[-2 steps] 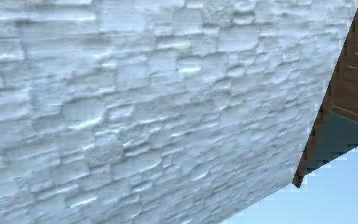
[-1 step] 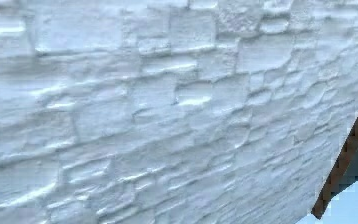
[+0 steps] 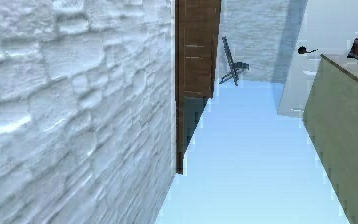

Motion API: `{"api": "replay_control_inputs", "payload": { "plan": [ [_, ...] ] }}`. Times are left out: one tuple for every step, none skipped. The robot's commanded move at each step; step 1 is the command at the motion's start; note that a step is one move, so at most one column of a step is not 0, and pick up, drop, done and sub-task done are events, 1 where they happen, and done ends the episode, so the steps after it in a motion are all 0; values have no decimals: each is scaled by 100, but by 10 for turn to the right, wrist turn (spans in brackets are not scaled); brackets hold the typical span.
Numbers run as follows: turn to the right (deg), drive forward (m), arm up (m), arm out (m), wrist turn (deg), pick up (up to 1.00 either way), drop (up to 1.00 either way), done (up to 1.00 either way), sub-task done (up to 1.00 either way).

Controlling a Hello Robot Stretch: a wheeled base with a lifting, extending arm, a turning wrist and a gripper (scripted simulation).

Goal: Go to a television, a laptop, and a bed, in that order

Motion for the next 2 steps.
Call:
{"api": "replay_control_inputs", "payload": {
  "plan": [
    [120,0,0,0,0,0,0,0,0],
    [30,0,0,0,0,0,0,0,0]
  ]
}}
